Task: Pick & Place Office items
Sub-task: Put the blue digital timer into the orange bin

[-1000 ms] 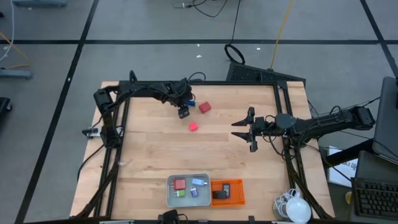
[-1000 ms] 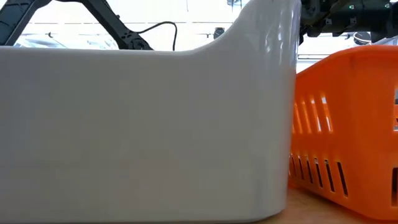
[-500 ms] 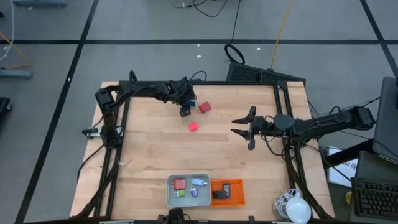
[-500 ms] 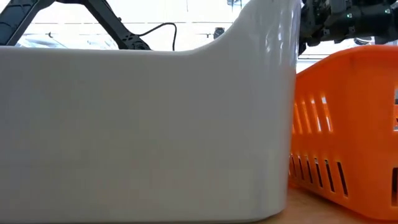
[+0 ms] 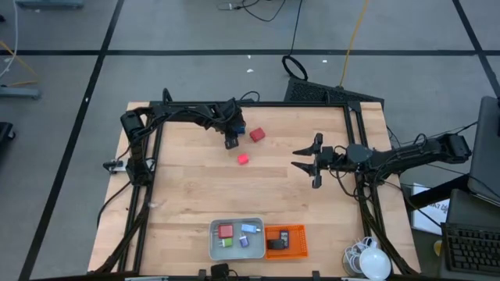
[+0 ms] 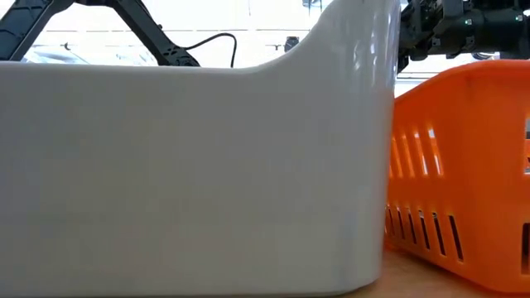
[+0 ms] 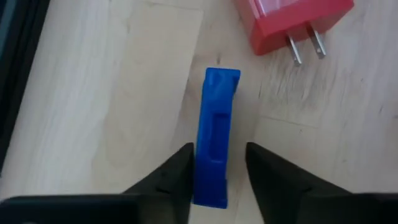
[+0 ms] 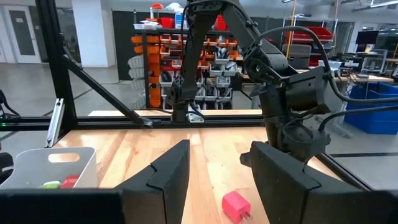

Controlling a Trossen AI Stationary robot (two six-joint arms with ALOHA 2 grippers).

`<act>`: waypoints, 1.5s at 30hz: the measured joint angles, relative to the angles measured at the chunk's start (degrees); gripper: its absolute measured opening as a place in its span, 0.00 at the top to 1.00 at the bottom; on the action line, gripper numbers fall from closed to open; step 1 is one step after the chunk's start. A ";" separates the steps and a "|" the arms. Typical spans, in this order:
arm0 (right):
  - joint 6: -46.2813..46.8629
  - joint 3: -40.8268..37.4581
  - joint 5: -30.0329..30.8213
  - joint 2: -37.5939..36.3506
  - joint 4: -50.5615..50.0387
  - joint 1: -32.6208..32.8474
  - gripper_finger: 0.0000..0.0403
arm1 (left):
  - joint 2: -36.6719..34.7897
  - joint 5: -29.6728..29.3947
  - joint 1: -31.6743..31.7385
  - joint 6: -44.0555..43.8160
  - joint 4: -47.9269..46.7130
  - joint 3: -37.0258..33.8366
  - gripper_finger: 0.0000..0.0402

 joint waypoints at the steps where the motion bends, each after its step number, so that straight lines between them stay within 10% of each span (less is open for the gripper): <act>1: 0.02 0.00 0.00 0.00 0.00 0.00 0.61 | 0.00 0.00 0.00 -0.85 0.00 0.00 0.67; 7: 0.42 0.00 0.00 0.00 0.00 0.00 0.61 | -0.29 -3.75 -0.42 -6.77 -0.45 0.00 0.86; 15: 0.44 0.00 -0.02 0.00 -0.01 0.07 0.61 | -8.38 -3.56 -5.18 -12.87 -2.26 -0.02 0.87; 29: 4.00 0.00 -0.09 1.64 -0.49 1.71 0.60 | -24.52 -8.62 -30.93 -21.13 1.75 -0.02 0.86; 45: 3.40 10.22 -0.07 23.41 12.53 5.18 0.22 | -24.76 -22.58 -44.86 -23.91 10.09 0.00 0.85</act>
